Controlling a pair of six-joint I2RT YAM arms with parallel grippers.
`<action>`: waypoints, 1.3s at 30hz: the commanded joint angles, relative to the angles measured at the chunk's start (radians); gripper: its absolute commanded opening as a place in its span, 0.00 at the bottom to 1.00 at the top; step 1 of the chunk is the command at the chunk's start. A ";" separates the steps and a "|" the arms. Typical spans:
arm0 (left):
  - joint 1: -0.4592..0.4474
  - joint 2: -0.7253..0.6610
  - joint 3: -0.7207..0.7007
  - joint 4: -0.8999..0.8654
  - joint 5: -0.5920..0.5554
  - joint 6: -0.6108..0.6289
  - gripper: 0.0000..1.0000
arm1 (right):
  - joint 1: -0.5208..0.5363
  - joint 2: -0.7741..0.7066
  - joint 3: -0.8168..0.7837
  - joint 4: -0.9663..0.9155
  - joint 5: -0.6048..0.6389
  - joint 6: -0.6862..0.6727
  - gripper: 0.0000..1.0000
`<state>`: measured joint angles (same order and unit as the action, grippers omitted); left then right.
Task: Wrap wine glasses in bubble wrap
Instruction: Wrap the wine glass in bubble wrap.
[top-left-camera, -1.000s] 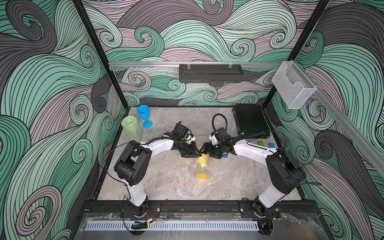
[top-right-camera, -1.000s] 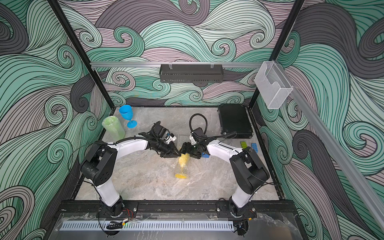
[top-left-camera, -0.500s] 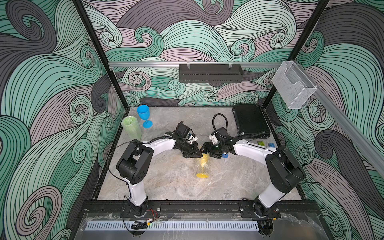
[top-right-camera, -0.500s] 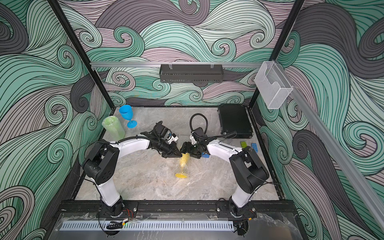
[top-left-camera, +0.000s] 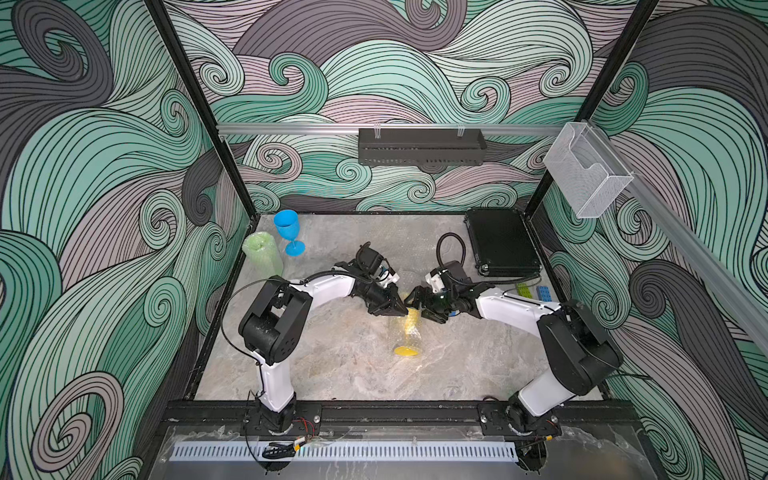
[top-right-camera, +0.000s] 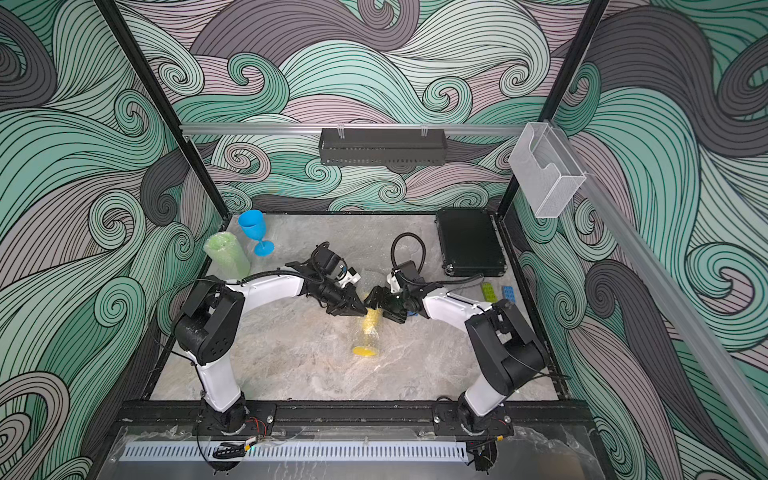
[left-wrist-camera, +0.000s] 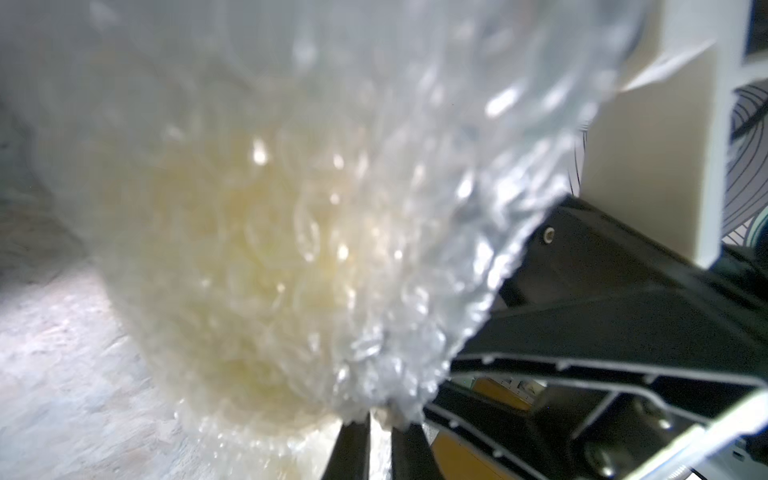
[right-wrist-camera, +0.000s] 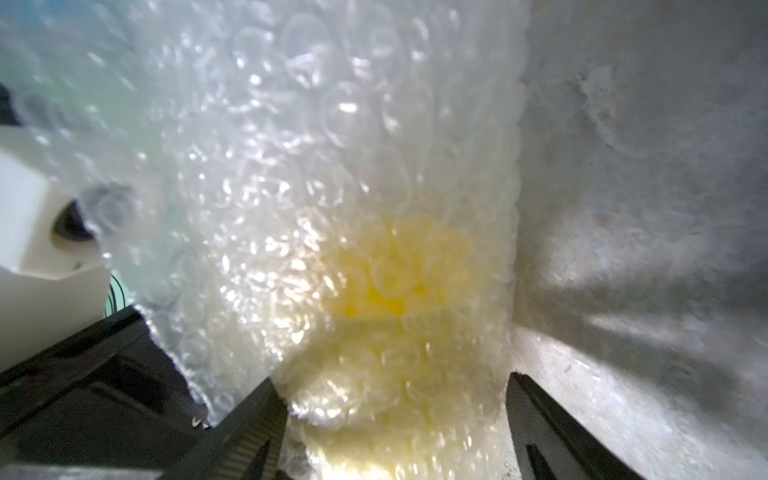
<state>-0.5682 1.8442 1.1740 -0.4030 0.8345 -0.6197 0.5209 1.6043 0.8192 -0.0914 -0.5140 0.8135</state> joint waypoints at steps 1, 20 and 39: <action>-0.004 0.027 0.026 0.005 -0.049 0.024 0.14 | -0.008 -0.039 -0.026 0.056 -0.064 0.016 0.87; -0.007 0.042 0.041 -0.004 -0.051 0.026 0.14 | -0.019 -0.042 0.049 -0.078 0.006 -0.078 0.90; -0.016 0.009 0.037 -0.008 -0.051 0.025 0.22 | -0.011 0.055 0.079 -0.145 0.050 -0.139 0.68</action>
<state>-0.5785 1.8626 1.1965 -0.3985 0.8360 -0.6086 0.5076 1.6318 0.8993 -0.2058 -0.4896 0.6933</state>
